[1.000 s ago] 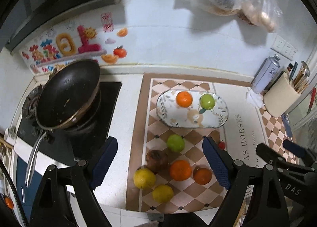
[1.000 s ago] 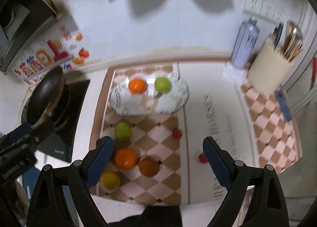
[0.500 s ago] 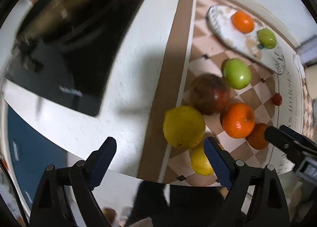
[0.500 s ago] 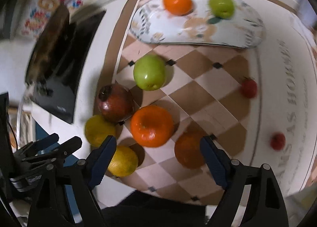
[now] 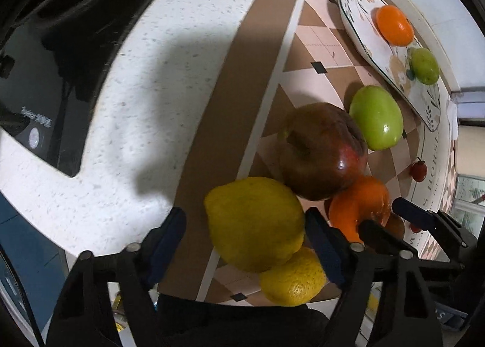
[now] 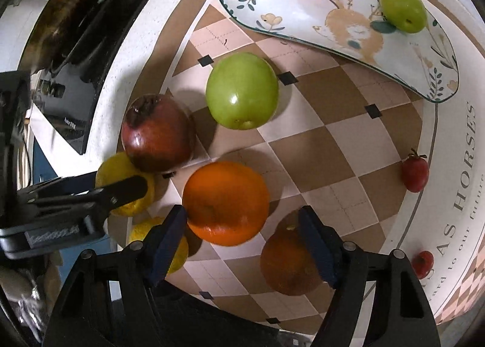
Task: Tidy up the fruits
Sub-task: 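Grasp the large orange with the right tool while the left tool grasps a yellow pear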
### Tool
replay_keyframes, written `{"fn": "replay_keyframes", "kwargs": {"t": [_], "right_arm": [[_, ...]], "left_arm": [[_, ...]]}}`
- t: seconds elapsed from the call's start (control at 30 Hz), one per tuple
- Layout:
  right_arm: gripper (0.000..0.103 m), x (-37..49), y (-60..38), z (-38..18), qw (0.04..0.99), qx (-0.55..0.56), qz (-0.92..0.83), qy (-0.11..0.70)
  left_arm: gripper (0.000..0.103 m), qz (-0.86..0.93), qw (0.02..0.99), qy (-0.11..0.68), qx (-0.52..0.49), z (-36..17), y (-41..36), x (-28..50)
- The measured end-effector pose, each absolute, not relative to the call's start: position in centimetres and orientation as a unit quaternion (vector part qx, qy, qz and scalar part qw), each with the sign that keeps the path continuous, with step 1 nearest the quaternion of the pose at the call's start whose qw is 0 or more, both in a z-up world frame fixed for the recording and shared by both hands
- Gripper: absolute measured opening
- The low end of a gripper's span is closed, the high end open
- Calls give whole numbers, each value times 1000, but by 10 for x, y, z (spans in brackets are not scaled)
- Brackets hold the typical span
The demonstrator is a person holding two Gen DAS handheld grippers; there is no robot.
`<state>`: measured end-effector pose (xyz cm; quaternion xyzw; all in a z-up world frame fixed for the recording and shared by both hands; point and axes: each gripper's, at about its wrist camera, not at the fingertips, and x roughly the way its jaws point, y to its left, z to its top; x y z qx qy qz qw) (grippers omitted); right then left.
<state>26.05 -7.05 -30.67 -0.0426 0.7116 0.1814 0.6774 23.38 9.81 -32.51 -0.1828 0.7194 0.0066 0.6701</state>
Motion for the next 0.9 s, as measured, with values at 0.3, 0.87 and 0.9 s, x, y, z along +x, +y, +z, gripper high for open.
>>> {"fn": "replay_keyframes", "kwargs": {"t": [0.3,0.87,0.9], "right_arm": [[79,265,-63,-311,668,-53,191,718],[67,266,-58,-318,670,-32,187,718],[67,267,-63,-314,671,-21,188,717]], "left_arm": [[64,31,694,706,-138,-319,100,231],[63,34,702,697,-142,-311,105,236],[62,32,703,696,-143,-308,106,236]]}}
